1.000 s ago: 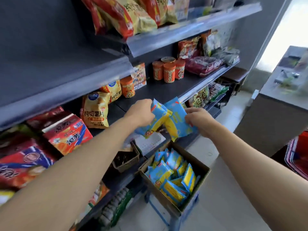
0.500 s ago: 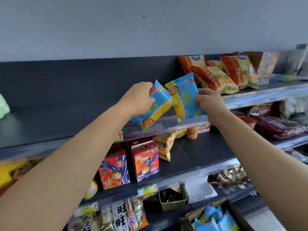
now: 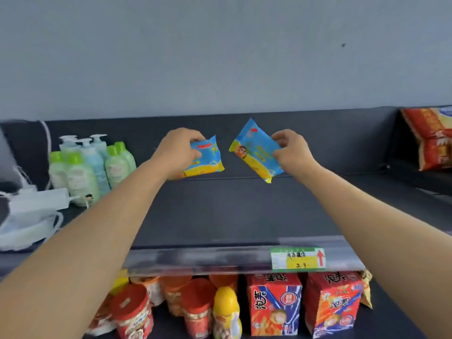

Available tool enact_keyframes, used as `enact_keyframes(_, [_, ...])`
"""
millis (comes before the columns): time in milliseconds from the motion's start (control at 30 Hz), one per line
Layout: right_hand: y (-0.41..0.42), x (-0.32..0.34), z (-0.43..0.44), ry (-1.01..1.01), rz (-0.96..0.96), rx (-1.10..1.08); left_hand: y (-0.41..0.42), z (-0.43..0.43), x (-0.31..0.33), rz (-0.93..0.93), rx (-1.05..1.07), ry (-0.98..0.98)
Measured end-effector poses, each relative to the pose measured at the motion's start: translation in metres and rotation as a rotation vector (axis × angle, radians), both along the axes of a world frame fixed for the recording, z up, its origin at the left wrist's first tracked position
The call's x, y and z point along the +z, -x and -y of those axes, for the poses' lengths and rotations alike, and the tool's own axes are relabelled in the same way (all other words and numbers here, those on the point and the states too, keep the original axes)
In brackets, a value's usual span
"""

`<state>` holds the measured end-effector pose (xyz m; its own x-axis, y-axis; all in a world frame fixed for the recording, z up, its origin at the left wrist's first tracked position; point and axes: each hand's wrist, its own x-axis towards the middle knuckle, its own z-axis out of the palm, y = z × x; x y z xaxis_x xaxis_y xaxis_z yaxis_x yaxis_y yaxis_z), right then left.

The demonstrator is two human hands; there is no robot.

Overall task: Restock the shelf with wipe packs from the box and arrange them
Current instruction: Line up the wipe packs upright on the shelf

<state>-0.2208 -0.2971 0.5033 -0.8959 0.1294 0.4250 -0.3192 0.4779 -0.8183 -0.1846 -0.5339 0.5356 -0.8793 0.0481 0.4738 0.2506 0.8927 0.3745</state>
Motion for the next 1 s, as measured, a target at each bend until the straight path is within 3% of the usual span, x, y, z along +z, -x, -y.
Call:
enact_keyframes(300, [0.077, -0.006, 0.059, -0.313, 0.045, -0.082, 0.097, 0.066, -0.016, 0.131, -0.048, 0.08])
enact_keyframes(500, [0.105, -0.016, 0.074, -0.438, 0.129, -0.049, 0.136, 0.073, -0.041, 0.175, -0.1, -0.003])
enact_keyframes(1000, [0.159, -0.034, 0.075, -0.494, 0.119, 0.145, 0.179, 0.079, -0.054, 0.244, -0.041, 0.071])
